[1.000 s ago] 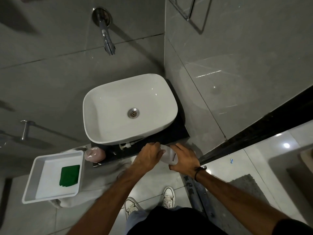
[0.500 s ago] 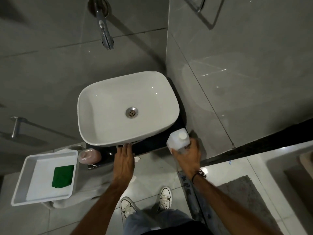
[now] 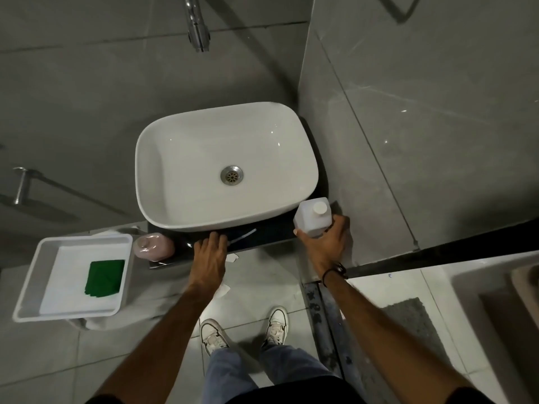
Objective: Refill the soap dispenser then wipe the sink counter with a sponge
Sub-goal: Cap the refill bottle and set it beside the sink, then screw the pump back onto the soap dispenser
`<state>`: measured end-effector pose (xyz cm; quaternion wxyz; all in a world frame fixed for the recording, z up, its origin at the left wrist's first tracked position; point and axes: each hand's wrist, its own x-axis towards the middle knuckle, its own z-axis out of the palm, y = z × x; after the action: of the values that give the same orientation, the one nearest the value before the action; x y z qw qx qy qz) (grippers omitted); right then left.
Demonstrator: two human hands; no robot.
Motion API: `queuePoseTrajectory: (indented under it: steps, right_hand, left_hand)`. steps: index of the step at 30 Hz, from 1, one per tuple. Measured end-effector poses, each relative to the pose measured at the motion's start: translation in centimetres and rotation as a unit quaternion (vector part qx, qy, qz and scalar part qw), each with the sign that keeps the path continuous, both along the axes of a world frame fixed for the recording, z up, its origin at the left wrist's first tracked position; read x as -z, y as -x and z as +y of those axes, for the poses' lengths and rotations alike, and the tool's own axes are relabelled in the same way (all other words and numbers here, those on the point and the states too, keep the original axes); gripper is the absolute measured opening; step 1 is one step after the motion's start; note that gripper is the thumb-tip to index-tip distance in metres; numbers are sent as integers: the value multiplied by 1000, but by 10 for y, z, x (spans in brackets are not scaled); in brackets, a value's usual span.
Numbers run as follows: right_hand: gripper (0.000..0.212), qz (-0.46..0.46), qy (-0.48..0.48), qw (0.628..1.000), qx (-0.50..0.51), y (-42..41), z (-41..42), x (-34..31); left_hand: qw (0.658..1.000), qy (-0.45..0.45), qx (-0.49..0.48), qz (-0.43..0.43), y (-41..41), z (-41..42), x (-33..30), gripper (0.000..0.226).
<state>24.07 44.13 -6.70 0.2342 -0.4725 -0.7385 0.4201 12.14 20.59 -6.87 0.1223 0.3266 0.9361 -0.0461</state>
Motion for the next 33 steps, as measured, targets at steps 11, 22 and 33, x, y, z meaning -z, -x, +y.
queuePoseTrajectory:
  steps: [11, 22, 33]
  right_hand:
    - [90, -19, 76, 995, 65, -2, -13, -10]
    - [57, -79, 198, 957, -198, 42, -161, -26]
    - [63, -106, 150, 940, -288, 106, -240, -32]
  left_hand:
    - [956, -280, -80, -21, -15, -61, -61, 27]
    - [881, -438, -172, 59, 56, -167, -141, 20]
    - [922, -379, -72, 34, 98, -184, -137, 23]
